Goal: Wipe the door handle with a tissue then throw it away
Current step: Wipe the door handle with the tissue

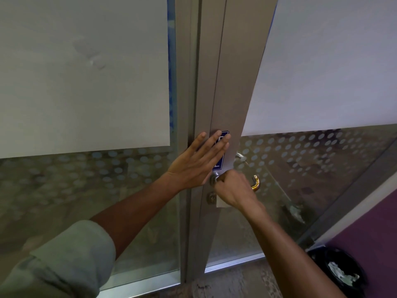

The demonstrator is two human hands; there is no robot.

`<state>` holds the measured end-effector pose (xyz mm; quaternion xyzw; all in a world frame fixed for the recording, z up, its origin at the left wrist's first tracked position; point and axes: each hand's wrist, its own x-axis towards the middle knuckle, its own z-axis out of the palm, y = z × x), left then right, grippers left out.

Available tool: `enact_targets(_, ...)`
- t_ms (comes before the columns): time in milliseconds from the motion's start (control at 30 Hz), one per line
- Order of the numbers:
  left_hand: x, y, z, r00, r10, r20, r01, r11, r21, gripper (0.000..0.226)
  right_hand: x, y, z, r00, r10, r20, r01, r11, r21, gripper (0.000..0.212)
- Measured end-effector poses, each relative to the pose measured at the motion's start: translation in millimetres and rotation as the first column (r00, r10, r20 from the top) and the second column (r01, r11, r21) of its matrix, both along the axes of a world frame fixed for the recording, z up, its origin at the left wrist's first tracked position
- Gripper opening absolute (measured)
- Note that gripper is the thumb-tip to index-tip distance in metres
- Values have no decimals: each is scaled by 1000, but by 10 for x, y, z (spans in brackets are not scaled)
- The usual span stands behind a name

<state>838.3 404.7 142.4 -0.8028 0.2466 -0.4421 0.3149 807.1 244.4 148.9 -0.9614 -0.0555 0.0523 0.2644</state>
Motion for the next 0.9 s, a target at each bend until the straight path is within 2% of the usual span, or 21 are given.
enact_targets(67, 7, -3, -16, 1000, -1, 2, 1, 1000, 1, 79, -5, -30, -16, 998, 59, -4, -59, 996, -72, 26)
enact_targets(133, 10, -3, -20, 1000, 1, -2, -1, 1000, -8, 83, -1, -58, -83, 994, 86, 72, -71, 978, -195, 35)
enact_targets(267, 16, -4, -14, 1000, -16, -10, 16, 1000, -23, 77, -17, -30, -191, 944, 144, 296, -10, 911, -411, 21)
enact_targets(333, 18, 3, -14, 1000, -7, -14, 7, 1000, -15, 84, -32, 3, -247, 919, 133, 372, 51, 895, -444, 25)
enact_targets(500, 27, 11, -20, 1000, 11, -5, -11, 1000, -18, 89, -78, 82, -380, 875, 118, 469, 133, 874, -468, 19)
enact_targets(667, 42, 5, -38, 1000, 14, 14, -14, 1000, -2, 86, -68, 85, -504, 877, 131, 461, 125, 866, -485, 15)
enact_targets(833, 38, 2, -40, 1000, 22, 17, -23, 1000, 8, 76, -159, 34, -534, 890, 199, 410, 47, 855, -517, 47)
enact_targets(900, 33, -2, -36, 1000, 24, 17, -25, 1000, 13, 75, -197, -33, -537, 887, 248, 391, 10, 834, -551, 52)
